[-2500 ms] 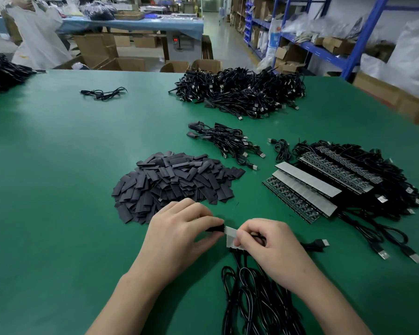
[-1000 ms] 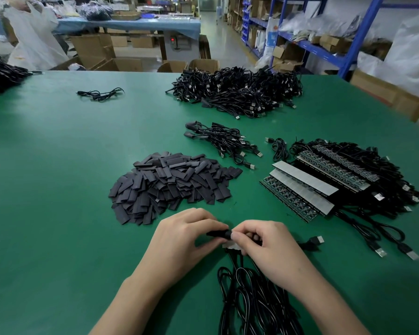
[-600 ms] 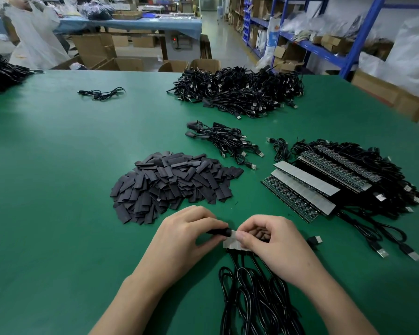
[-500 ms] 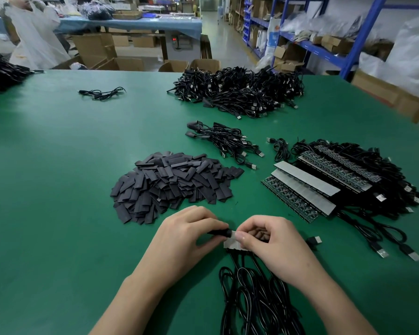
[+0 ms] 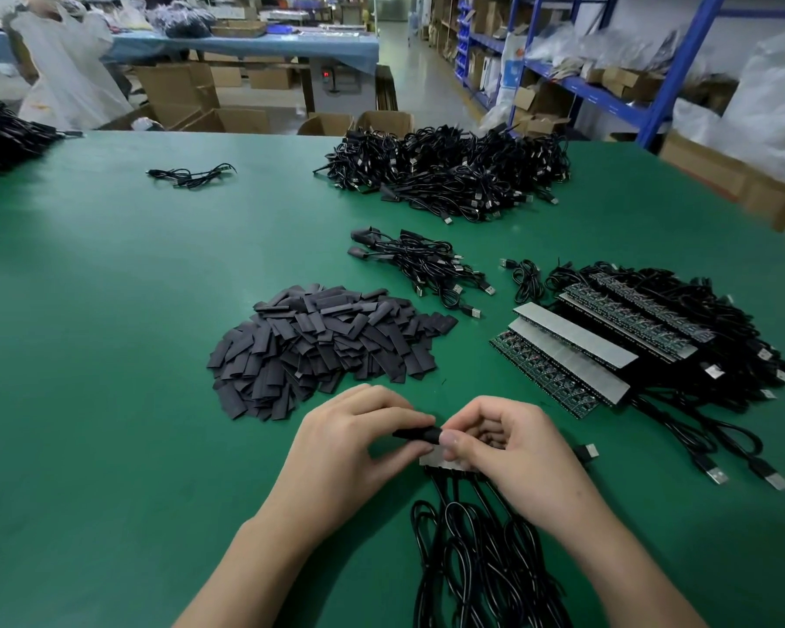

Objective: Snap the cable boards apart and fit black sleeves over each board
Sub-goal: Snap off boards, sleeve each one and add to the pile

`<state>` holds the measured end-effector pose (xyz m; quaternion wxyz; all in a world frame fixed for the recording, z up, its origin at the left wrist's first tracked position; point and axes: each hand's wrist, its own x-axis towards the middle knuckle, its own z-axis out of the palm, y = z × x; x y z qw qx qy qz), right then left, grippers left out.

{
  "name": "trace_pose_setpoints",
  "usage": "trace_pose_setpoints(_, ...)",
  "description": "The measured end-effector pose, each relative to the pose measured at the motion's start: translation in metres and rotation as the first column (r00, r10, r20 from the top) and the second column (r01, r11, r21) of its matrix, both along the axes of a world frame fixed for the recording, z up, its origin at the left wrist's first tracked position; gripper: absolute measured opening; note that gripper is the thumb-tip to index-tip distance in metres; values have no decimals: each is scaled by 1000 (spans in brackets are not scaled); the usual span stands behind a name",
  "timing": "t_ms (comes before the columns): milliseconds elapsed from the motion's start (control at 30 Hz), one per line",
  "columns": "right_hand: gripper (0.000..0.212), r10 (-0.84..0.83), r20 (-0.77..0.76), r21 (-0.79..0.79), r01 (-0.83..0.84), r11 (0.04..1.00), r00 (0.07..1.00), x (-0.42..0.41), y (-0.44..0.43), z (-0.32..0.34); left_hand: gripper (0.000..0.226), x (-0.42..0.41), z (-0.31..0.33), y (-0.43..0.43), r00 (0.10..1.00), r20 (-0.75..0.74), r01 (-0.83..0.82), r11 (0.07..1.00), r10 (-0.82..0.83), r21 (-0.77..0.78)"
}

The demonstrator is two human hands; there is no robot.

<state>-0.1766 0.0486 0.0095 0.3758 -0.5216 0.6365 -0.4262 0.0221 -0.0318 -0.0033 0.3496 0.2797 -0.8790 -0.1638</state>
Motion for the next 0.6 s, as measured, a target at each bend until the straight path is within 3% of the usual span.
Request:
trace_pose_setpoints(133,16,-14,98,13,13,1000,995,-4,-2,2,36,0,2,0,986,-126,-96,986,113,135)
trace_pose_setpoints(267,14,-23,124,13,22,1000,992,-7,0,3,25,0,2,1,958,-205,-162,969,200,185)
trace_pose_setpoints(600,12,-37,131,-25,40,999,991,-2,-1,-2,31,-4,3,5,971,-160,-174,983,180,52)
